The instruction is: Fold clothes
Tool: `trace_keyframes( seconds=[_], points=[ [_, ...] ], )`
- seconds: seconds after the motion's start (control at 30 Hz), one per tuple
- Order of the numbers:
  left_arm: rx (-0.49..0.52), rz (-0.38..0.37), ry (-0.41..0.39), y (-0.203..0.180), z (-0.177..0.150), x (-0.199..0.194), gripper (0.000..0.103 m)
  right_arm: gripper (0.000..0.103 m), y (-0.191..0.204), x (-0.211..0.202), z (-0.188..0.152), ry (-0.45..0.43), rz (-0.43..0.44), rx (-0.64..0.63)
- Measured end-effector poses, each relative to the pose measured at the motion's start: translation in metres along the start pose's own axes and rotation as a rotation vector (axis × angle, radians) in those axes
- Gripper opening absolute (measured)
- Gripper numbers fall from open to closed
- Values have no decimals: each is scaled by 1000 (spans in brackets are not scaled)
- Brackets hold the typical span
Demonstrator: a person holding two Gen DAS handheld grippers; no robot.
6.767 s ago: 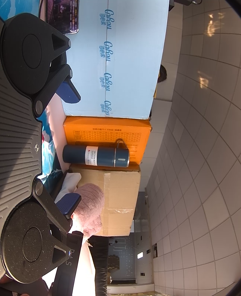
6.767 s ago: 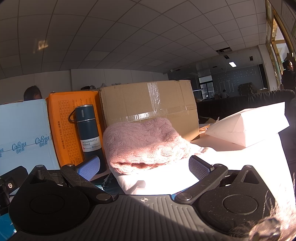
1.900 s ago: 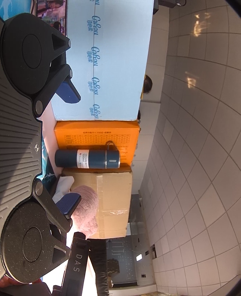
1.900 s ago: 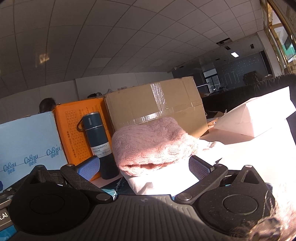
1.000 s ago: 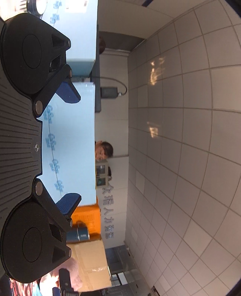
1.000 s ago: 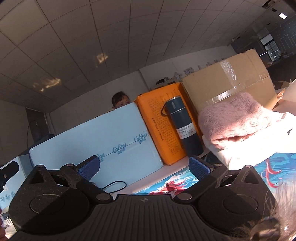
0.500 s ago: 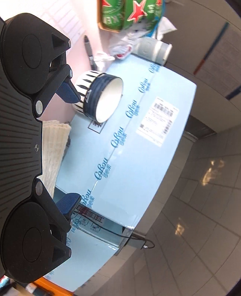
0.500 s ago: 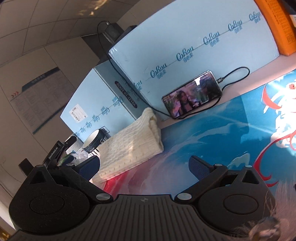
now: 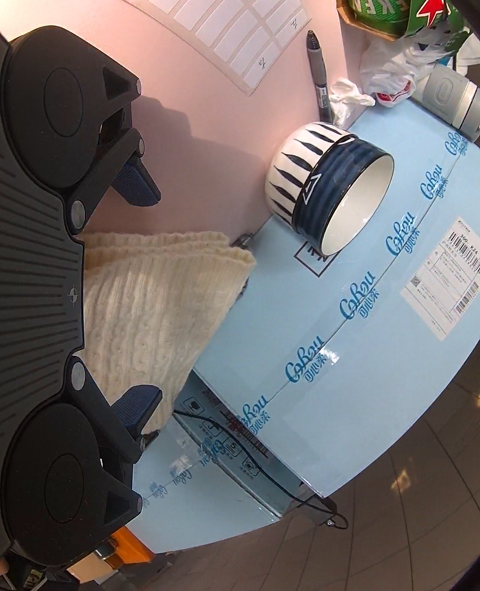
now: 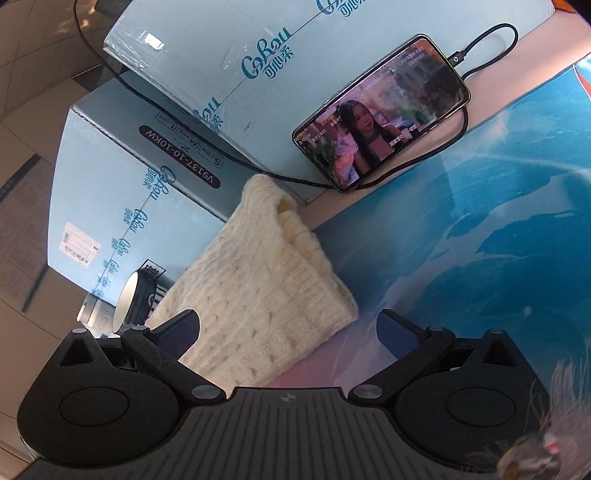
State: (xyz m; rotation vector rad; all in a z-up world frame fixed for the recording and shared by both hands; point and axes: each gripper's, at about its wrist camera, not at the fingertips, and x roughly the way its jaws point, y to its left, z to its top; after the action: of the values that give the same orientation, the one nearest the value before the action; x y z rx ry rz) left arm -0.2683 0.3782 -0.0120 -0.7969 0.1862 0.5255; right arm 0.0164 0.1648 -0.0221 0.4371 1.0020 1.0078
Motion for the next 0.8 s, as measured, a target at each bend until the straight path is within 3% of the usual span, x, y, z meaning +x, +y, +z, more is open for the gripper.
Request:
trace_keyframes(
  seconds=[0.17,0.23,0.3,0.33,0.37,0.4,0.5,0.53,0.63,0.8],
  points=[
    [116,-22,93,-18,-10,11,103,103,6,32,6,-7,35,-34],
    [103,-31,91,-17,-11,10,103,99,8,38,5,8,68,-27],
    [92,-39,85,-15,-11,7,103,60,8,45,0,99,126,-1],
    [93,-38,81,-16,-11,6,103,51,9,48,-4,141,147,6],
    [94,-25,73,-16,-11,4,101,31,12,49,-9,161,164,-14],
    [95,-11,64,-16,-11,3,99,28,17,48,-15,169,180,-49],
    [71,70,10,-9,-12,-8,59,23,33,33,-27,139,239,-176],
    [61,92,-12,-7,-13,-12,37,22,38,26,-30,128,263,-220],
    [69,52,-92,-6,-15,-31,22,21,48,1,-31,105,341,-276],
    [214,-80,-215,-49,-33,-66,19,21,43,-55,-16,38,443,-347]
  ],
)
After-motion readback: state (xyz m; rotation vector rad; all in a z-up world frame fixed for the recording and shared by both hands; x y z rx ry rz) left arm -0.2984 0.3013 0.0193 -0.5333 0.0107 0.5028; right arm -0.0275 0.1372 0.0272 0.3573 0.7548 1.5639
